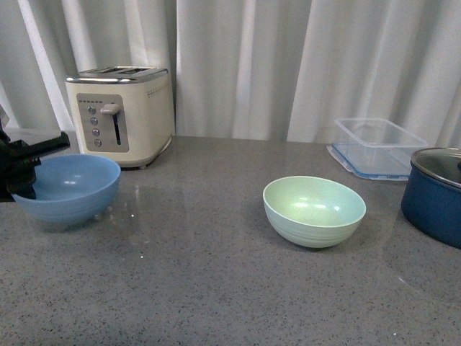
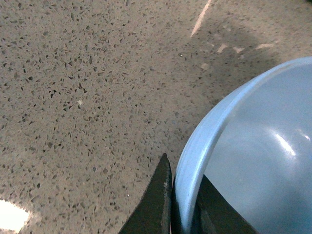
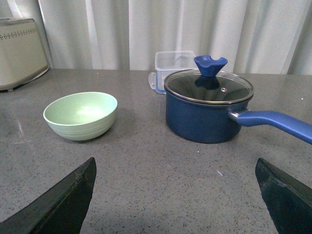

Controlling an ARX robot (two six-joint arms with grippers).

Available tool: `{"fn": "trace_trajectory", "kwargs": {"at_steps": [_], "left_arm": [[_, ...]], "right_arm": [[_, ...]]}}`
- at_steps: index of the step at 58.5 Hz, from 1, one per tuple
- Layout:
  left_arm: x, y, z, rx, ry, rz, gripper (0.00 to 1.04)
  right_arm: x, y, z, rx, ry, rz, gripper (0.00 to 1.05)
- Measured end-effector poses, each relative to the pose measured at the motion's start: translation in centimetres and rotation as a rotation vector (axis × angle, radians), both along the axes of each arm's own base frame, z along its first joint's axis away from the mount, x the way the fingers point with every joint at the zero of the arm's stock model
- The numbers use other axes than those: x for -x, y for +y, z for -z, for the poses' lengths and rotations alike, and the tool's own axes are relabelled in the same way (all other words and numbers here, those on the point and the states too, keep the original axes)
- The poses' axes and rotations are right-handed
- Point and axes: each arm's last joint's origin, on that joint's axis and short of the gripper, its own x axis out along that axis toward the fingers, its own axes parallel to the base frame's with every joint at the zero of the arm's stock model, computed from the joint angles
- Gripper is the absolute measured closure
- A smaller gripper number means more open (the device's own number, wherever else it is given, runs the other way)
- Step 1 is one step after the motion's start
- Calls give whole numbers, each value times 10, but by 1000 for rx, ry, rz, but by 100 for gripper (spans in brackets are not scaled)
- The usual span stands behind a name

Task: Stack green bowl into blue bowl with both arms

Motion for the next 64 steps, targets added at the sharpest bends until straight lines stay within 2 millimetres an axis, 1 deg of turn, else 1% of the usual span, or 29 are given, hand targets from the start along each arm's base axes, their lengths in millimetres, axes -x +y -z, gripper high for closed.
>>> {"fn": "trace_trajectory", "kwargs": {"at_steps": [8,11,16,17,22,29,32,42,48,50,51,53,56,58,60,63,64], "left_arm": [[11,-19,-27,16,-63,55,100],[16,-35,-38,26,-90,101,100],[19,-63,-43,33,-102,174,100],[18,-71,-42,33,-99,190,100],[14,-93,-34,38,-79,228,100],[5,-115,-18,42,-42,258,100],[0,-124,-8,59,-16,268,100],[-17,-138,16,69,41,267,100],[-21,-140,23,67,57,262,100],[-23,-140,24,75,57,263,96],[-23,-140,24,77,58,264,92],[-24,-141,24,76,56,264,89],[-24,-141,23,76,55,264,80],[-24,-141,22,74,56,263,76],[-24,-141,22,74,58,262,71],[-23,-141,19,82,53,272,60],[-23,-141,18,85,51,275,58]], "right_arm": [[0,0,0,0,0,0,10],[0,0,0,0,0,0,10],[0,0,0,0,0,0,10],[0,0,0,0,0,0,10],[0,0,0,0,0,0,10],[0,0,0,0,0,0,10],[0,0,0,0,0,0,10],[0,0,0,0,0,0,10],[0,0,0,0,0,0,10],[0,0,0,0,0,0,10],[0,0,0,0,0,0,10],[0,0,0,0,0,0,10],[0,0,0,0,0,0,10],[0,0,0,0,0,0,10],[0,0,0,0,0,0,10],[0,0,0,0,0,0,10],[0,0,0,0,0,0,10]]}}
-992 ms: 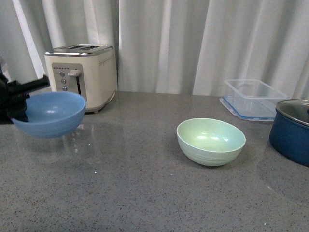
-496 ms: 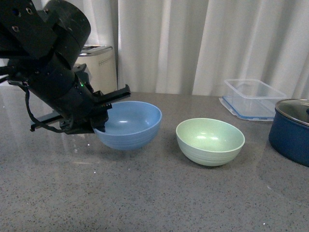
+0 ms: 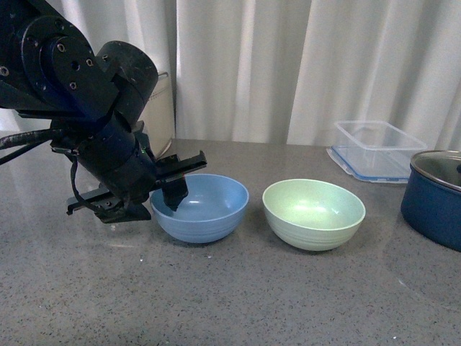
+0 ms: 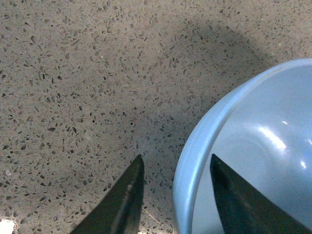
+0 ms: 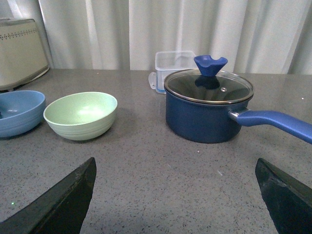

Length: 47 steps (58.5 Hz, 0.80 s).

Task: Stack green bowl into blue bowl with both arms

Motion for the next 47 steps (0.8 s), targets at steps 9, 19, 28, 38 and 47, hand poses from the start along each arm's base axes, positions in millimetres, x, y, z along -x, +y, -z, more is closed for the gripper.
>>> {"fn": "trace_trajectory", "kwargs": {"at_steps": [9,19,28,38,47], "left_arm": [[16,3,-28,-6,-77,45,33],[77,33,-103,-40,-429,64,5],[136,62,-125,-191,-786,-48,24],[169,77,-63,-308,-795,-16,56],[202,88,-29,-327,-791,4,88]], "right_arm": [[0,0,0,0,0,0,10],[0,0,0,0,0,0,10],[0,0,0,0,0,-1,10],[0,0,0,0,0,-2,10],[0,0,0,0,0,-2,10]]}}
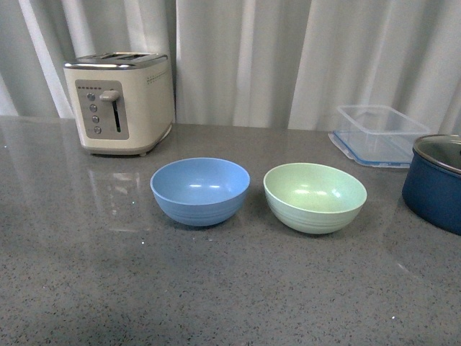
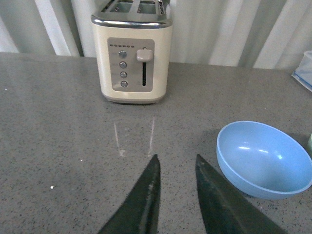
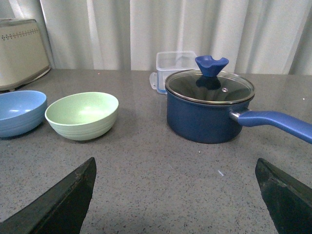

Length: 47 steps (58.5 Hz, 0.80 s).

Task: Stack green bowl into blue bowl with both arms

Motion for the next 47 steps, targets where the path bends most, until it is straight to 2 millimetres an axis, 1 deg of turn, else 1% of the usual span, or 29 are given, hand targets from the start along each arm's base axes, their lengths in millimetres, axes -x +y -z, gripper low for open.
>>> {"fn": "trace_trajectory", "kwargs": {"at_steps": [5,12,15,21,32,47], "left_arm": [[13,4,9,0,-9,-7,102],[28,9,26,-8,6,-6,101],[33,10,31,-8,9,-6,101],[45,19,40,-8,7,6,101],[62,22,51,-7,0,-9,101],[78,22,62,-7,2,-9,101]], "right_arm": [[0,0,0,0,0,0,10],[0,0,0,0,0,0,10],[0,0,0,0,0,0,10],[0,0,0,0,0,0,10],[0,0,0,0,0,-1,10],[0,0,0,0,0,0,10]]}}
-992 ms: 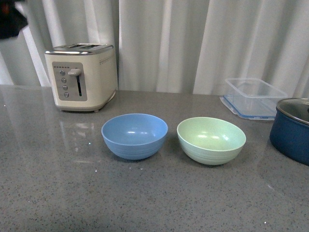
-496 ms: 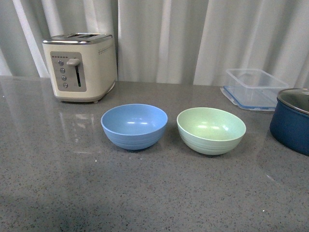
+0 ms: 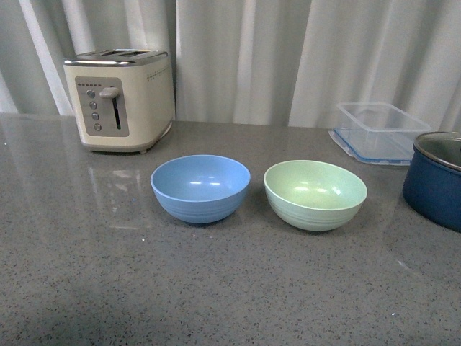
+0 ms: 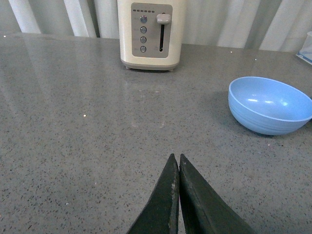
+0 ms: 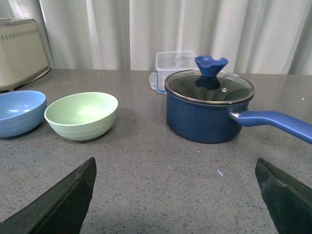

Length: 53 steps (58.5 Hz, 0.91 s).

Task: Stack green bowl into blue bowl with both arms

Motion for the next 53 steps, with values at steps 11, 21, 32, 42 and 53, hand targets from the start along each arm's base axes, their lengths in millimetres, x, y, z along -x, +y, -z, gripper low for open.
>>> {"fn": "trace_trajectory", "kwargs": {"at_steps": [11,21,32,42,53], "left_arm": [[10,0,6,0,-1,0,101],[17,0,9,0,0,0,101],[23,0,10,-1,-37,0,101],[28,0,10,0,-28,0,101],[34,0,10,0,-31,1,101]], "right_arm": [[0,0,0,0,0,0,10],[0,0,0,0,0,0,10],[0,0,0,0,0,0,10],[0,0,0,0,0,0,10],[0,0,0,0,0,0,10]]}}
